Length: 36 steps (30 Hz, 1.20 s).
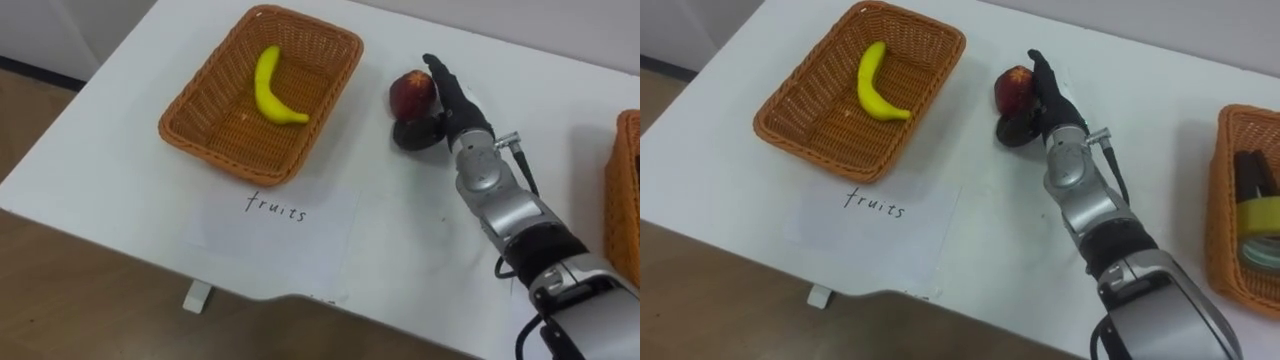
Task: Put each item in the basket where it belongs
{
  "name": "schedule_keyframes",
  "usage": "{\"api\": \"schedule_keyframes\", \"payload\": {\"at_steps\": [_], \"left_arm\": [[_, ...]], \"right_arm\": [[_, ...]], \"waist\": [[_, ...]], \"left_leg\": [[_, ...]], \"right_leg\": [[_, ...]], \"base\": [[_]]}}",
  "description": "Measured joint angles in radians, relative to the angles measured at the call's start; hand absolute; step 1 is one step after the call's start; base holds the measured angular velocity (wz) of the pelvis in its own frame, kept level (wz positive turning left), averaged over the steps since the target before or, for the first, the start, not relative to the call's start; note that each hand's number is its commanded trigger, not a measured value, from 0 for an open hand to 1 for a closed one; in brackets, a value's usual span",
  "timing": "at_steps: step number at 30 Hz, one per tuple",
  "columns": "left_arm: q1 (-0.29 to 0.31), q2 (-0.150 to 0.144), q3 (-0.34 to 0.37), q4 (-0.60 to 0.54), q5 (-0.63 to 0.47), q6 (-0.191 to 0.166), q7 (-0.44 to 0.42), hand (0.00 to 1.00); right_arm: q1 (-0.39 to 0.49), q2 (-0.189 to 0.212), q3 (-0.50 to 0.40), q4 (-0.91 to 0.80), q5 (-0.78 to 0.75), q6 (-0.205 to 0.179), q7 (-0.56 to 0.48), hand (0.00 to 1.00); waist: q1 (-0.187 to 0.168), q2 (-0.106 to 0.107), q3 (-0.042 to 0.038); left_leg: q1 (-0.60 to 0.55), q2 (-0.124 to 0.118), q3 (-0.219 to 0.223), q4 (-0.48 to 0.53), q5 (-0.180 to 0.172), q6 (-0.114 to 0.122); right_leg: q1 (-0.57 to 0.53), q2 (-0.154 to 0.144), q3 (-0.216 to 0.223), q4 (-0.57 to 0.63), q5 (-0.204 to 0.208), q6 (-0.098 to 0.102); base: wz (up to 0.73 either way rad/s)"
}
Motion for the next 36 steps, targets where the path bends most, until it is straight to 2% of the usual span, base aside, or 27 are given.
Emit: {"api": "schedule_keyframes", "payload": {"at_steps": [5,10,14,22,36], "left_arm": [[-0.001,0.0,0.0,0.0,-0.008,-0.003,0.0,0.0],[0.0,0.0,0.0,0.002,-0.021,-0.013,0.0,0.0],[-0.001,0.0,0.0,0.002,-0.044,-0.013,0.0,0.0],[0.008,0.0,0.0,0.003,-0.076,-0.013,-0.002,0.0],[0.015,-0.003,-0.009,0.001,-0.069,0.0,-0.001,0.0]], "right_arm": [[0.0,0.0,-0.001,0.0,0.001,0.0,-0.003,0.0],[0.0,0.0,-0.003,-0.001,0.001,0.0,-0.02,0.0],[-0.002,0.0,-0.002,-0.001,-0.002,0.0,-0.02,0.0],[-0.005,0.0,-0.009,-0.001,0.003,-0.001,-0.02,0.0],[-0.022,0.001,-0.013,0.0,0.095,-0.001,-0.017,0.0]], "waist": [[0.009,0.0,0.0],[0.018,0.0,-0.0002],[0.029,0.001,0.0003],[0.032,0.014,0.0078],[0.033,0.019,0.0054]], "left_leg": [[0.0,0.001,0.0,0.0,0.0,0.0],[-0.011,-0.001,-0.017,0.014,0.0,0.0],[-0.014,-0.002,-0.019,0.018,0.0,0.0],[-0.016,-0.002,-0.026,0.012,0.0,0.0],[-0.02,-0.003,-0.032,0.019,0.001,0.0]], "right_leg": [[0.0,0.0,-0.001,0.0,0.0,0.0],[0.0,-0.006,-0.038,0.0,0.0,-0.001],[0.0,-0.006,-0.04,-0.001,0.0,-0.001],[0.002,-0.007,-0.047,-0.001,0.0,-0.001],[-0.001,-0.009,-0.058,-0.001,0.0,-0.001]], "base": [[0.0],[0.09],[0.03],[0.01],[0.01]]}}
